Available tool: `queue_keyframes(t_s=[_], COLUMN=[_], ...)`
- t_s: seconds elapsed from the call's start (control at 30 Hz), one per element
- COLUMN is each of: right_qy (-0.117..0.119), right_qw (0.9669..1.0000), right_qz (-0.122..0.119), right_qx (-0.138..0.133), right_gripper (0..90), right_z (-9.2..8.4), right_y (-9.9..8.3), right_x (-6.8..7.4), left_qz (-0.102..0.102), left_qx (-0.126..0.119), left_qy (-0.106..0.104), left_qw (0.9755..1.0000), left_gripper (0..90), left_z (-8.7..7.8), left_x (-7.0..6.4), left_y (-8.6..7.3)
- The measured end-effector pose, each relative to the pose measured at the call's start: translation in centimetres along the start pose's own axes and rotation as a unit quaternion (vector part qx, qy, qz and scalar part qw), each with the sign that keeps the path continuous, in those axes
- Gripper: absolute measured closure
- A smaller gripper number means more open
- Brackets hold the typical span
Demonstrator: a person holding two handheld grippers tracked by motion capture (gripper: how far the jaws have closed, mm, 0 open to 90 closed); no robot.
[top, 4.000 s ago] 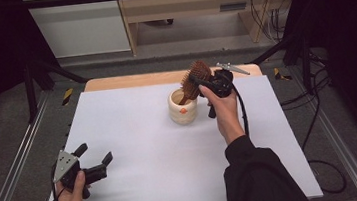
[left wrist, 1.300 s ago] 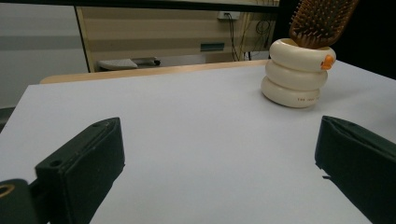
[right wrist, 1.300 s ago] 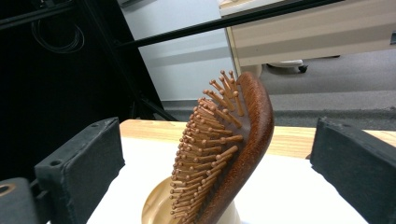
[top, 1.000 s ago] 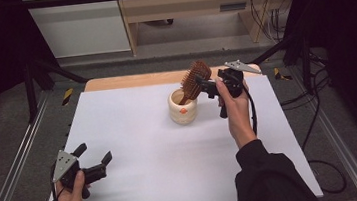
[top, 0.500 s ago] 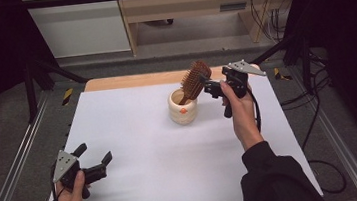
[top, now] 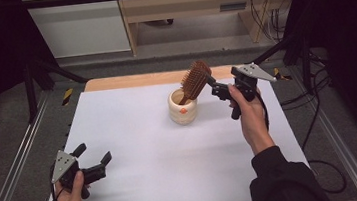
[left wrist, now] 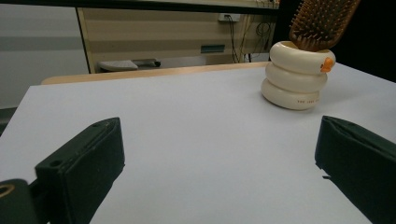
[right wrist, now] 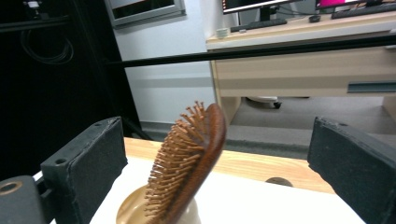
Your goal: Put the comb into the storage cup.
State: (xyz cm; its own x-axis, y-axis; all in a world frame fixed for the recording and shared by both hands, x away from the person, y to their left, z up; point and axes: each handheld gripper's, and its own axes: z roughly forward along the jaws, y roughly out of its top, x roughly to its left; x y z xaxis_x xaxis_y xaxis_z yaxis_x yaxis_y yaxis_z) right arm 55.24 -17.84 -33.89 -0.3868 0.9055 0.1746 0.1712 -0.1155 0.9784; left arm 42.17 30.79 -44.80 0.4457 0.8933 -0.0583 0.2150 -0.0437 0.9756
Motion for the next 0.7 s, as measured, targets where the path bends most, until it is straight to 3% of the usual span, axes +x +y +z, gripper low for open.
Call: queue_keyframes(t_s=[0.7], right_qy=[0.007], right_qw=[0.9995], right_qz=[-0.025], right_qx=[0.017], right_gripper=[4.1], right_z=[-2.6], right_y=[-0.5], right_x=[-0.5], left_qz=[-0.011], left_qx=[-0.012], left_qy=[0.012], left_qw=[0.9998], left_gripper=[1.3], left_z=[-0.5], left_x=[0.7], left_y=[0.1])
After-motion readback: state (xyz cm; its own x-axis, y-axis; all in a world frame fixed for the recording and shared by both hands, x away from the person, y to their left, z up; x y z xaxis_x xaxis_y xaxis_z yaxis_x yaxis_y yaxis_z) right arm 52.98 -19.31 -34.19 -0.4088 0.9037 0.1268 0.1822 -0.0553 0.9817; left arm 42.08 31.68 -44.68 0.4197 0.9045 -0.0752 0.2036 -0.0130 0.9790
